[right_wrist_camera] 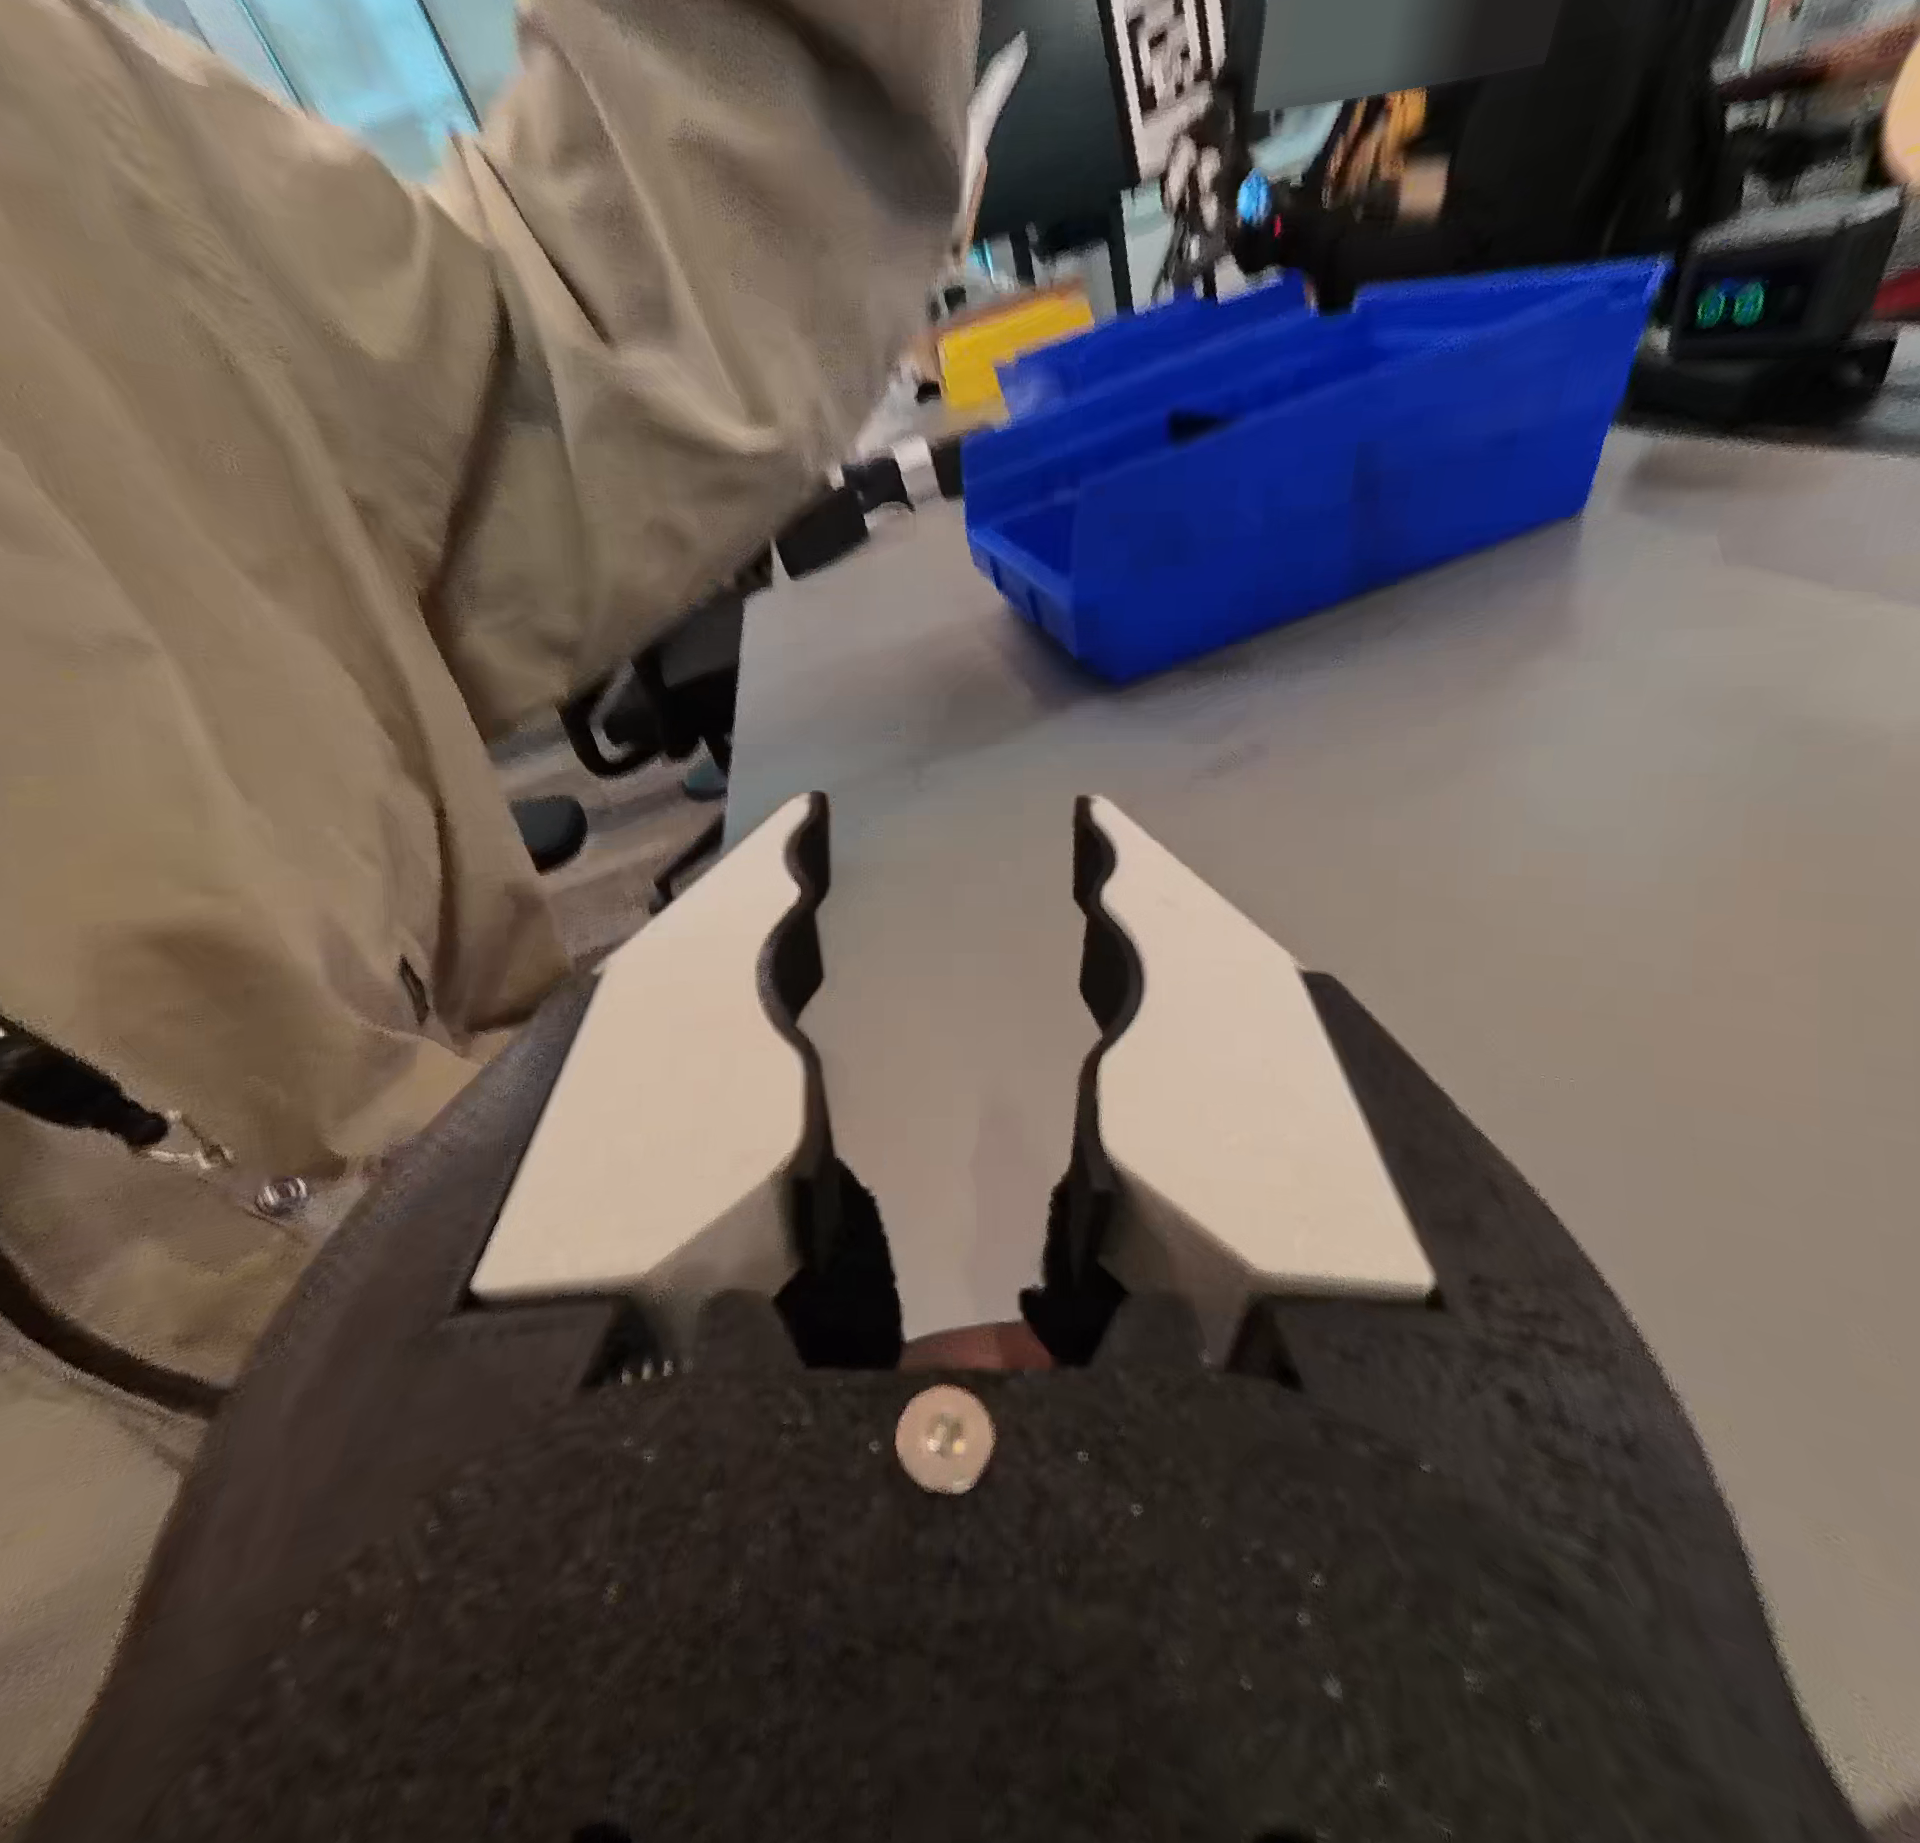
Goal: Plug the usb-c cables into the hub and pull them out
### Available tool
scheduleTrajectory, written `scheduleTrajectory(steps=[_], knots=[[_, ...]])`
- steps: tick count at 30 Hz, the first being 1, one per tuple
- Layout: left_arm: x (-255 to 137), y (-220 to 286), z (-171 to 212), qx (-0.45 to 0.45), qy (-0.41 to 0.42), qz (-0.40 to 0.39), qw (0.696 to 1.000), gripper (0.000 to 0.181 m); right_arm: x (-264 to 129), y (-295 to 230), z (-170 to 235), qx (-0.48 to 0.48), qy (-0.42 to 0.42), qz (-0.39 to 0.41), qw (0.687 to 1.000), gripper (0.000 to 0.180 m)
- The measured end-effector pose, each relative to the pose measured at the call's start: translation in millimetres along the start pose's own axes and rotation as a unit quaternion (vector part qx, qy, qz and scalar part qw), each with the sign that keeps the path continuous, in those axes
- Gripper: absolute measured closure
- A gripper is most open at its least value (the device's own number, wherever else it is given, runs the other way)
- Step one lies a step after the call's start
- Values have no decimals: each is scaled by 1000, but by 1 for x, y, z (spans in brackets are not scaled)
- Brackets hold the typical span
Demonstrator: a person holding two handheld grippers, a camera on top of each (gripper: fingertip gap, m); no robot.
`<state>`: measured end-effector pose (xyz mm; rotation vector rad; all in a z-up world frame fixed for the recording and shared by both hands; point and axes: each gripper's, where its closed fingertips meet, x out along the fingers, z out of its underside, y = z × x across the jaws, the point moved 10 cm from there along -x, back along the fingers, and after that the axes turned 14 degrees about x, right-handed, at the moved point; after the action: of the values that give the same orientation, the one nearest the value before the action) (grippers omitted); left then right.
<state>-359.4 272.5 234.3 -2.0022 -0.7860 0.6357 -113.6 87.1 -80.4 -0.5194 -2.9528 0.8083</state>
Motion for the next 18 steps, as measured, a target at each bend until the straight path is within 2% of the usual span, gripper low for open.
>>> scheduleTrajectory(steps=[2, 5, 10, 12, 15, 18], knots=[[14, 39, -10, 55, -17, 25, 998, 158, -8, -2, -9, 2, 31, 4, 1000, 124], [36, 103, -9, 130, -43, 73, 988, 158, -24, -5, -39, -6, 61, 40, 997, 125], [53, 192, -4, 175, -33, 150, 973, 158, -34, -1, -98, -24, 99, 122, 987, 126], [51, 213, -3, 180, -28, 196, 964, 158, -31, 4, -110, -84, 75, 162, 980, 125], [50, 222, 6, 124, -34, 304, 944, 158, -25, 11, -114, -191, 15, 200, 961, 127], [53, 226, 23, 77, -50, 421, 902, 158, -14, 22, -102, -254, -65, 222, 939, 127]])
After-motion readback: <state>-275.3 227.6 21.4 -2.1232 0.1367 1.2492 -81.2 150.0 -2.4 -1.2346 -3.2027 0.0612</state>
